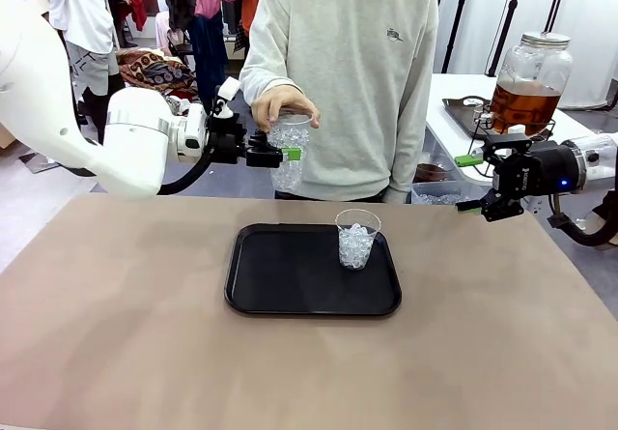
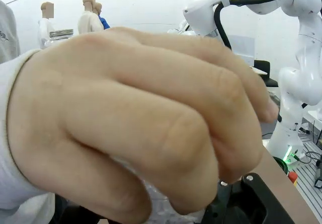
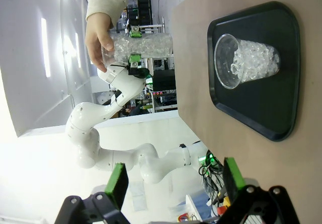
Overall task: Pour the drink into the iced cup.
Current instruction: Open the gripper to release the iced cup you were holding.
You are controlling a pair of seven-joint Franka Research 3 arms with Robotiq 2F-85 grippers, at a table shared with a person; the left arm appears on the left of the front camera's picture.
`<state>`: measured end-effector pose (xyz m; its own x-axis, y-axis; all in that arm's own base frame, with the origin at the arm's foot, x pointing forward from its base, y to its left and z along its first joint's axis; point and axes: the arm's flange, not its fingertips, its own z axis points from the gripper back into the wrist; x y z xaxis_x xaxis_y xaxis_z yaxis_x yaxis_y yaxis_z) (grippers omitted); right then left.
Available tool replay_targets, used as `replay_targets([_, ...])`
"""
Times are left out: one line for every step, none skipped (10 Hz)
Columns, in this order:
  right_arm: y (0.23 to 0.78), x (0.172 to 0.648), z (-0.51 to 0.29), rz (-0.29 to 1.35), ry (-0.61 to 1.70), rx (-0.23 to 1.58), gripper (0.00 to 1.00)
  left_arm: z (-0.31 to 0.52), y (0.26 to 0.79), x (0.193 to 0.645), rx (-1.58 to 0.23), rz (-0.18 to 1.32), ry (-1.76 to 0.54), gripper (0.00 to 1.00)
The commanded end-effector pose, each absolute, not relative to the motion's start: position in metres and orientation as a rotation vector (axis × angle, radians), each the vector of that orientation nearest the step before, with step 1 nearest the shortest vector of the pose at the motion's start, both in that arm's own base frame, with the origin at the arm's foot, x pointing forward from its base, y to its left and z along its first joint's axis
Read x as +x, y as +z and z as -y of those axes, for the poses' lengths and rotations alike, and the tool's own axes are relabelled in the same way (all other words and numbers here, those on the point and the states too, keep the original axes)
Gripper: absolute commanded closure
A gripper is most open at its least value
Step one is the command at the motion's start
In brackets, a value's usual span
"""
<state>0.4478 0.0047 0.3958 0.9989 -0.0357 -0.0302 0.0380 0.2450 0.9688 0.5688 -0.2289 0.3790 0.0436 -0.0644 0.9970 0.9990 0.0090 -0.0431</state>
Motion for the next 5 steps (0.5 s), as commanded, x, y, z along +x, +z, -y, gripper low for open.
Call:
replay_targets([0.3966, 0.4478, -0.0055, 0.002, -0.054, 1.322, 0.0, 0.2282, 0.3832, 0.5665, -1.177, 1.144, -1.212, 0.52])
replay_targets([0.3966, 0.4478, -0.0055, 0.002, -0.054, 1.322, 0.0, 0.2282, 0.3832, 0.5665, -1.177, 1.144, -1.212, 0.52])
replay_targets([0.3966, 0.4478, -0.0055, 0.002, -0.054, 1.322, 0.0, 0.2282, 0.3832, 0.5665, -1.177, 1.144, -1.212, 0.52])
replay_targets([0.3966, 0.4478, -0.0055, 0.002, -0.054, 1.322, 0.0, 0.2282, 0.3832, 0.5665, -1.177, 1.144, -1.212, 0.52])
replay_targets([0.3966, 0.4478, -0.0055, 0.002, -0.054, 1.322, 0.0, 0.2282, 0.3832, 0.5665, -1.177, 1.144, -1.212, 0.52])
